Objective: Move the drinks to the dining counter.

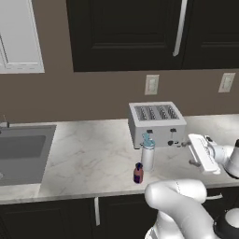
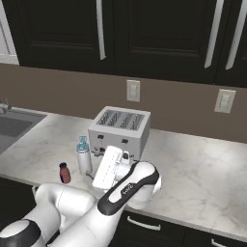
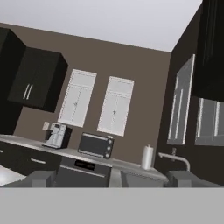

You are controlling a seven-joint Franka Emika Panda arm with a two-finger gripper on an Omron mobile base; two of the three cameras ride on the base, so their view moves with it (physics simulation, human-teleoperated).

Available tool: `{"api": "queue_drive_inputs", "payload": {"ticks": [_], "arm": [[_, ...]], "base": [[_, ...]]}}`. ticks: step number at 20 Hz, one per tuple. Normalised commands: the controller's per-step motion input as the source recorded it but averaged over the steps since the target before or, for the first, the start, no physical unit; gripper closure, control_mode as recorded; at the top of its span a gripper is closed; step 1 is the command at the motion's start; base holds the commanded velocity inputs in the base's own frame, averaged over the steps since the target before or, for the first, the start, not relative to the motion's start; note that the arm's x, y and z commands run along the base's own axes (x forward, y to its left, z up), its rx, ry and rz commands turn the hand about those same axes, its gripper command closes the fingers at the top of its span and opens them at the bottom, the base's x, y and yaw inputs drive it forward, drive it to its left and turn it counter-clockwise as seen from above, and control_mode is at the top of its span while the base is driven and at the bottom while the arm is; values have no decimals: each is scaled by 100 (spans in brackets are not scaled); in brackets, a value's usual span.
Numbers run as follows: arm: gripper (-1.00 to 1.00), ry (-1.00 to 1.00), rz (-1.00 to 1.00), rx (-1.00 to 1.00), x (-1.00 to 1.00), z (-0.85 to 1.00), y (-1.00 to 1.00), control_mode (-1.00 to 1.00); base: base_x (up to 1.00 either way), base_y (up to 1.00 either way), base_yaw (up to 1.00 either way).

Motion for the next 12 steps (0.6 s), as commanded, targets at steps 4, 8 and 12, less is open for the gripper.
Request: {"api": "queue_drive_inputs", "payload": {"ticks": [4, 8, 12], "arm": [[-100, 0, -2, 2, 28, -16, 0, -100], [-100, 0, -2, 0, 34, -13, 0, -100], [-100, 0, -1, 0, 35, -21, -1, -100]], "base": [[0, 0, 0], [0, 0, 0], [0, 0, 0]]}}
